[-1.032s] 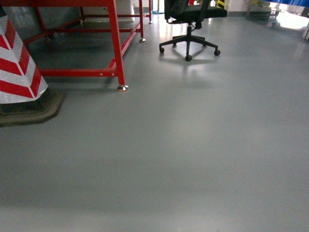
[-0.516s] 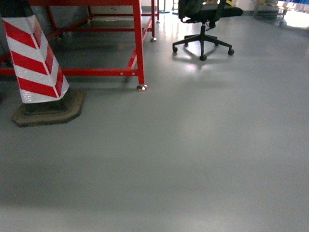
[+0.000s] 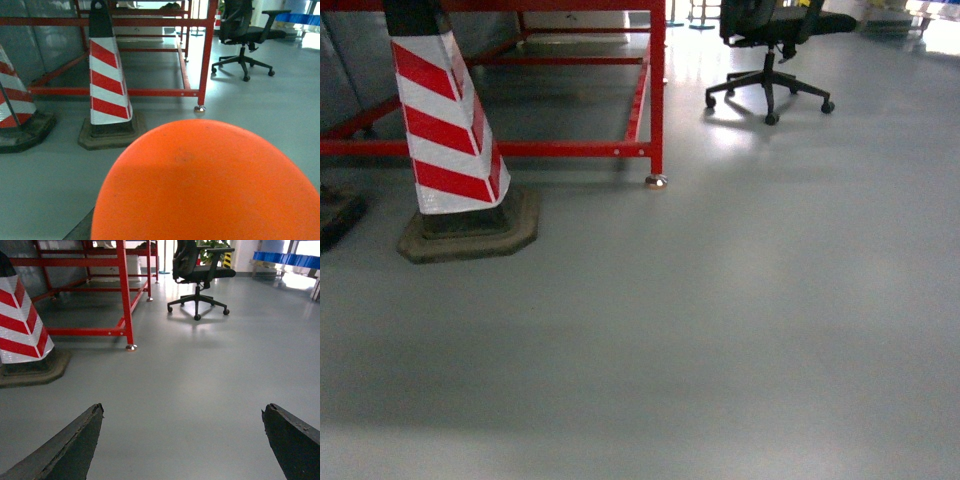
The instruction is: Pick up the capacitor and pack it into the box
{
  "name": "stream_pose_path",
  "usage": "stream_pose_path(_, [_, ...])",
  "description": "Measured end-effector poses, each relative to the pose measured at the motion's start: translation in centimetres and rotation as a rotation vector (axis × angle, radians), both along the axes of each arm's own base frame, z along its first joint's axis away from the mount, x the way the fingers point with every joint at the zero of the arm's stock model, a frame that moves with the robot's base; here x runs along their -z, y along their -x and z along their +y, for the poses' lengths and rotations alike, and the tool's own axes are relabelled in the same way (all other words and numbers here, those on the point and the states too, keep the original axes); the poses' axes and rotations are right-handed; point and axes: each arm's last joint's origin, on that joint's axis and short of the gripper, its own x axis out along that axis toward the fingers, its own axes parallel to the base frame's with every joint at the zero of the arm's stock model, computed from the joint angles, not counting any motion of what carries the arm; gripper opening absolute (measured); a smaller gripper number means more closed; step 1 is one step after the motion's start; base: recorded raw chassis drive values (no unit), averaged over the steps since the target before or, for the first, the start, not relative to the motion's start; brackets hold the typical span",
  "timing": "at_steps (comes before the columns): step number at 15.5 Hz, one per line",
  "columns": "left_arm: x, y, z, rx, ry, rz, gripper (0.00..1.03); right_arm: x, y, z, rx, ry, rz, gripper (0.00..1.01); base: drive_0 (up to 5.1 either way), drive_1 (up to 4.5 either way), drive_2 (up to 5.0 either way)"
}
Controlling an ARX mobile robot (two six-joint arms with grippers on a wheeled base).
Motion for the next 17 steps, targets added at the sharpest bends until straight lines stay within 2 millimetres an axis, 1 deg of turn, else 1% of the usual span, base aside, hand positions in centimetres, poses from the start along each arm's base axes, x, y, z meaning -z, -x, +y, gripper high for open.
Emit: stream_pose_path(17, [-0.02, 0.00, 0.00, 0.001, 0.000, -0.002, 0.43, 0.00, 0.00, 0.00, 0.000, 0.000, 0.000, 0.98, -5.0, 2.48, 2.5])
